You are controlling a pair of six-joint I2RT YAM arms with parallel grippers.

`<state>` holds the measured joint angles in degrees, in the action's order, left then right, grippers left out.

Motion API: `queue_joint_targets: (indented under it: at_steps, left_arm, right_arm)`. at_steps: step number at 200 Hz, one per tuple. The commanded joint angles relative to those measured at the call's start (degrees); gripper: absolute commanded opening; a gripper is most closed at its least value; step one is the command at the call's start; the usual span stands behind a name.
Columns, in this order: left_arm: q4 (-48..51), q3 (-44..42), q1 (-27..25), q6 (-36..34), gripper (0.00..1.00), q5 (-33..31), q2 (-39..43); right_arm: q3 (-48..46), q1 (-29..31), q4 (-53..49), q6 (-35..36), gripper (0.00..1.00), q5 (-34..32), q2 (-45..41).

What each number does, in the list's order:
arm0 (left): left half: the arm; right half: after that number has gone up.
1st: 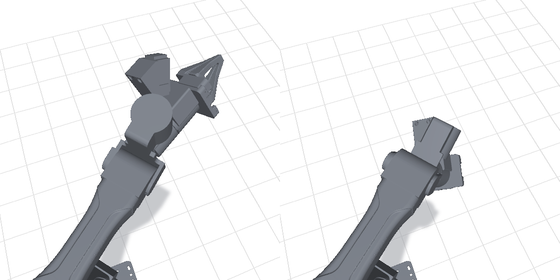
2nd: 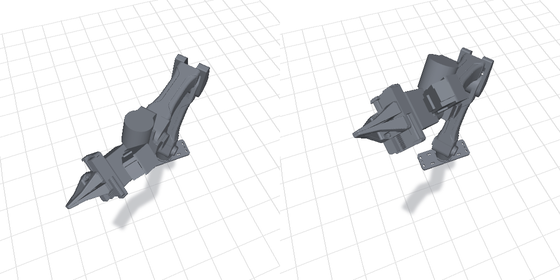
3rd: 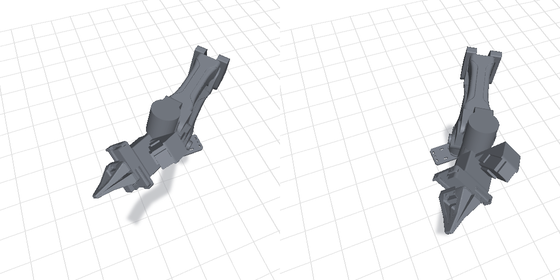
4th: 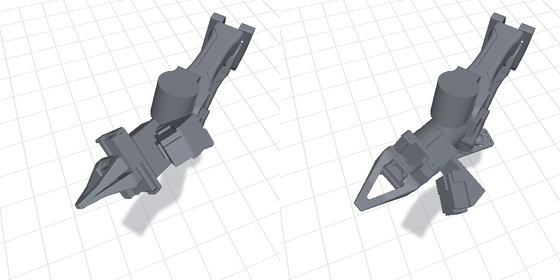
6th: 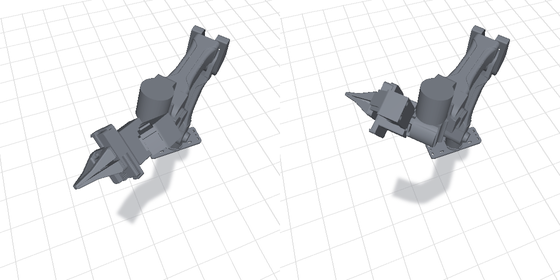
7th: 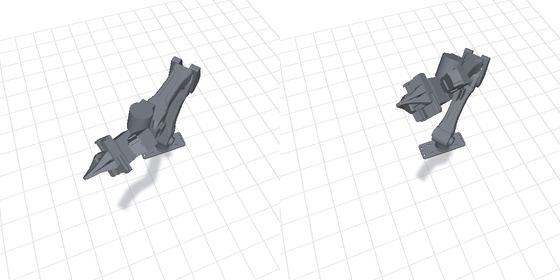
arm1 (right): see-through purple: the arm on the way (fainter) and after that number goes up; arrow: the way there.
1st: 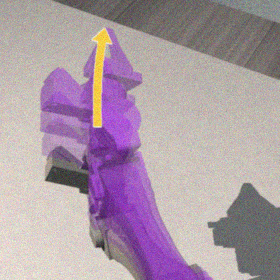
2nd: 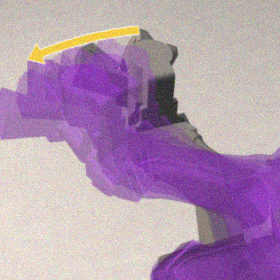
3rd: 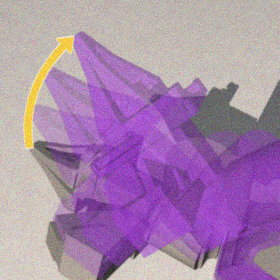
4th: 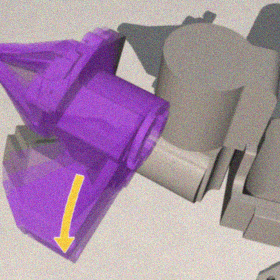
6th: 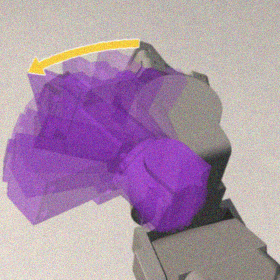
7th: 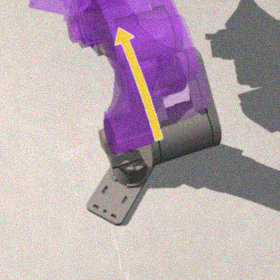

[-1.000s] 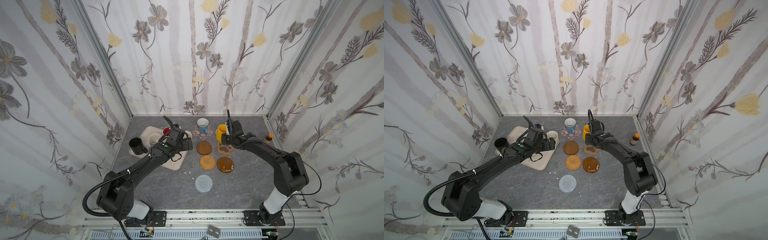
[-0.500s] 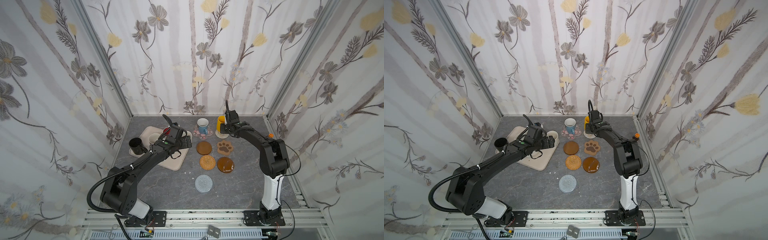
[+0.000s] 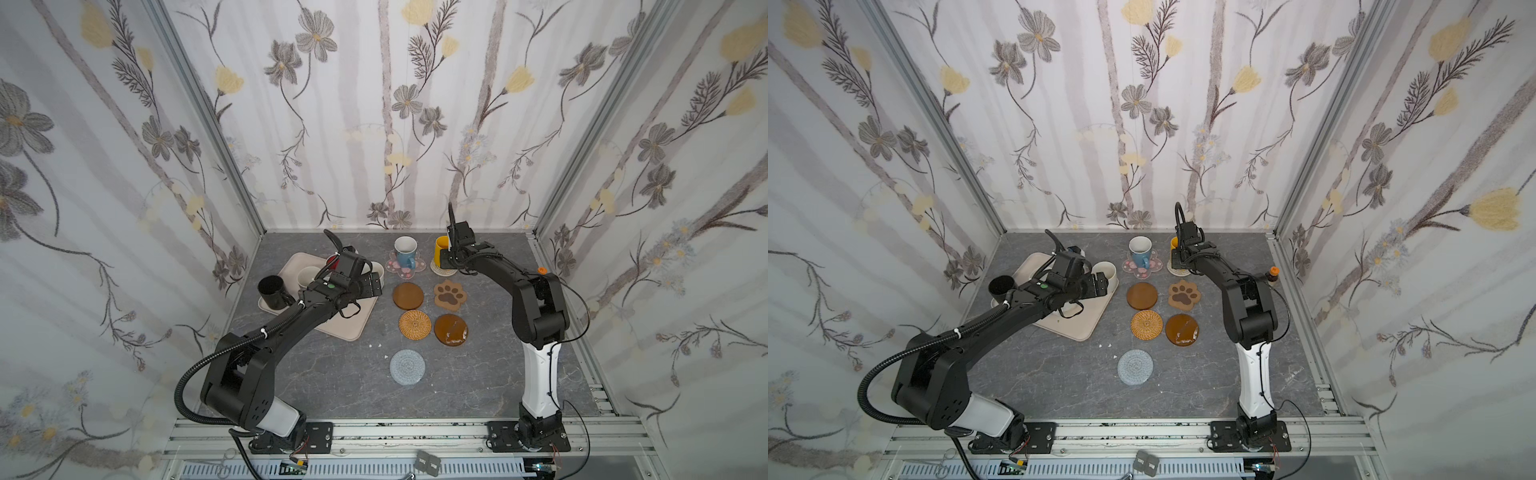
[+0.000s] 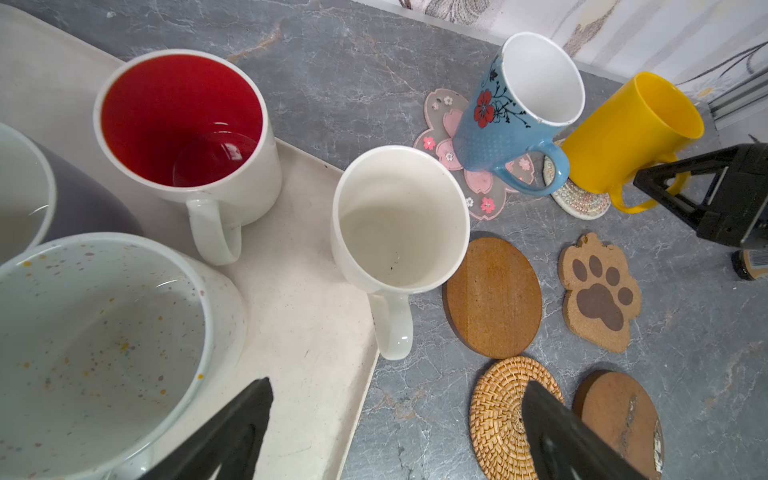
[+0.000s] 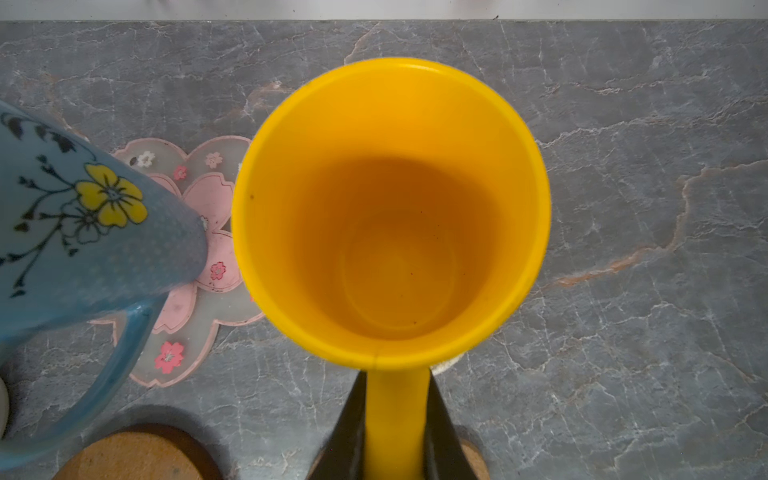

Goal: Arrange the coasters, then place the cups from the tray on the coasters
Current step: 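Carry the yellow mug to the woven coaster while the left gripper nears the white mug, then lower the yellow mug onto the woven coaster and open the right gripper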

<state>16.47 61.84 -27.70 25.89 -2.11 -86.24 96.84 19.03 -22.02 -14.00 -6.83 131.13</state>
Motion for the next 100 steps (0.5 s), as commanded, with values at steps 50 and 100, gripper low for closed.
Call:
queue_joint_targets:
  at_steps: [50,100]
  left_arm:
    - [-1.35,-0.85,0.13,-0.47,0.96,-0.9,1.06]
    - [-1.11,0.53,-0.02,-0.14,0.83,2.42,1.22]
  right_arm:
    - [-1.86,0.0,2.59,0.64,0.36,-0.82,-1.06]
    - [-4.01,0.01,3.04,0.73,0.57,-0.86,-3.98]
